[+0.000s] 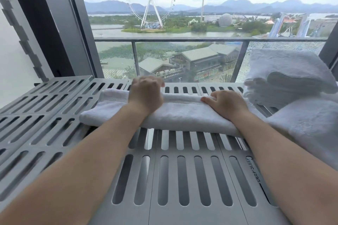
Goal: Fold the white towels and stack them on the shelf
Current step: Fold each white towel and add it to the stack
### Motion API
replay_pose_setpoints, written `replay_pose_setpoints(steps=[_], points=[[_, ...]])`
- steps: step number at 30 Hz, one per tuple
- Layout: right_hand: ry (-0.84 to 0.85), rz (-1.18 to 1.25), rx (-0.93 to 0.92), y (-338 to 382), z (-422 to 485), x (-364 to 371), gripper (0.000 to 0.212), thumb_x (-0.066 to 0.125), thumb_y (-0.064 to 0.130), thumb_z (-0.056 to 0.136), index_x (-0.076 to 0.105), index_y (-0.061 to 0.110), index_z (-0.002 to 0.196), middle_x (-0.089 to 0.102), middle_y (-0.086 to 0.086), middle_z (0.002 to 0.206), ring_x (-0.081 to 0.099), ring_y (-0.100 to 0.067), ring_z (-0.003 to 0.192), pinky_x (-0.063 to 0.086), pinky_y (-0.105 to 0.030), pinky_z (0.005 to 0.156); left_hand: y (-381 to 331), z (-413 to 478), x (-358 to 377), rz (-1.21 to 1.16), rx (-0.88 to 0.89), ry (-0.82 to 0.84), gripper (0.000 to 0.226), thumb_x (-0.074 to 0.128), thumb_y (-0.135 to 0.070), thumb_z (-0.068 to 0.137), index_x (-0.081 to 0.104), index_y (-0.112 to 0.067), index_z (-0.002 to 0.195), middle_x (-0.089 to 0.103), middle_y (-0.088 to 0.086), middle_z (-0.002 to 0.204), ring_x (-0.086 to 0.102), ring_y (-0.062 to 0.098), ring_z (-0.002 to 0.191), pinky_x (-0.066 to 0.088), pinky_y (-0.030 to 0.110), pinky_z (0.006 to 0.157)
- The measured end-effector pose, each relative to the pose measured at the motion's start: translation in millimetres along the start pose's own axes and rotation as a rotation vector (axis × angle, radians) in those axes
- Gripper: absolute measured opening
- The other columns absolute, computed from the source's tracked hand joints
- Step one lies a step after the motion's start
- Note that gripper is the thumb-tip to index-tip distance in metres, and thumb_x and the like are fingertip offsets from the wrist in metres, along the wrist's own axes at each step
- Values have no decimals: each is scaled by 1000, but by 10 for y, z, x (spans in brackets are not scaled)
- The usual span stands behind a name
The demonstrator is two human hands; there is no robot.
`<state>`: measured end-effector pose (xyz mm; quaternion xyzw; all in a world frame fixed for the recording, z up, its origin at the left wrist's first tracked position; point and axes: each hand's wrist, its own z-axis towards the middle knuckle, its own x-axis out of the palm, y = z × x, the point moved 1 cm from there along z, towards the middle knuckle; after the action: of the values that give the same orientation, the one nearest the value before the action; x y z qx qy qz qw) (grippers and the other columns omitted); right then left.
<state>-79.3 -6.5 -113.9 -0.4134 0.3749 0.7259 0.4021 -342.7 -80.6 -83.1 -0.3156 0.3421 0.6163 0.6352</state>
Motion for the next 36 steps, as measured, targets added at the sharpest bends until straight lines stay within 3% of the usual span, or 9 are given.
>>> replay_pose_setpoints(steps=[5,9,16,19,22,26,29,33,36], points=[[-264,54,-122,18,-84,-51,24,61,38,91,68,18,80,65,0,81,60,-26,86,38,-36,85,-285,-15,58,34,164,154,35,51,-17,92,65,-20,123,68,3,121,60,28,114,40,43,105],[2,51,-93,36,-120,-115,29,60,22,81,69,17,107,67,-3,109,54,-27,112,31,-37,99,-192,-103,124,-11,65,101,23,53,-17,95,71,-22,108,67,1,105,64,26,96,44,39,92],[-542,-145,-158,171,-235,-243,29,64,6,76,67,17,102,60,-5,98,54,-31,99,35,-41,92,-215,-204,84,34,7,-182,23,70,0,78,68,-15,96,61,8,96,60,33,96,46,43,82],[-475,-243,-66,170,-284,-238,26,71,13,79,63,17,103,61,-7,98,55,-31,97,39,-42,88,-220,-222,94,-112,138,-34,15,68,-21,90,66,-17,105,64,4,103,61,27,103,48,37,83],[-205,-298,138,139,-370,-182,22,61,36,89,66,16,98,69,-8,96,62,-31,94,45,-41,89,-214,-228,130,-197,220,237,30,50,-47,99,64,-28,117,60,1,120,53,23,119,45,37,94],[-142,-239,185,61,-507,-197,24,51,30,92,67,14,99,68,-11,97,60,-33,95,49,-40,83,-164,-224,207,-85,11,548,69,22,-75,92,32,-42,152,31,5,162,22,29,150,8,54,123],[-137,-186,154,42,-626,-215,23,50,24,93,69,14,99,65,-11,98,58,-32,95,49,-41,83,-95,-146,206,30,-129,576,64,24,-60,100,29,-29,156,32,10,162,21,34,151,-4,63,119],[-238,-225,150,84,-732,-215,24,52,22,93,71,9,96,65,-13,94,59,-35,92,48,-40,80,57,-76,73,211,-60,276,34,45,-12,93,64,-16,120,62,9,112,59,30,107,39,53,107],[-245,-312,276,108,-788,-246,23,54,25,90,73,13,96,66,-14,99,58,-36,96,46,-43,84,100,-129,33,198,-109,78,29,51,-7,88,69,-19,107,64,7,102,60,29,95,46,43,92]])
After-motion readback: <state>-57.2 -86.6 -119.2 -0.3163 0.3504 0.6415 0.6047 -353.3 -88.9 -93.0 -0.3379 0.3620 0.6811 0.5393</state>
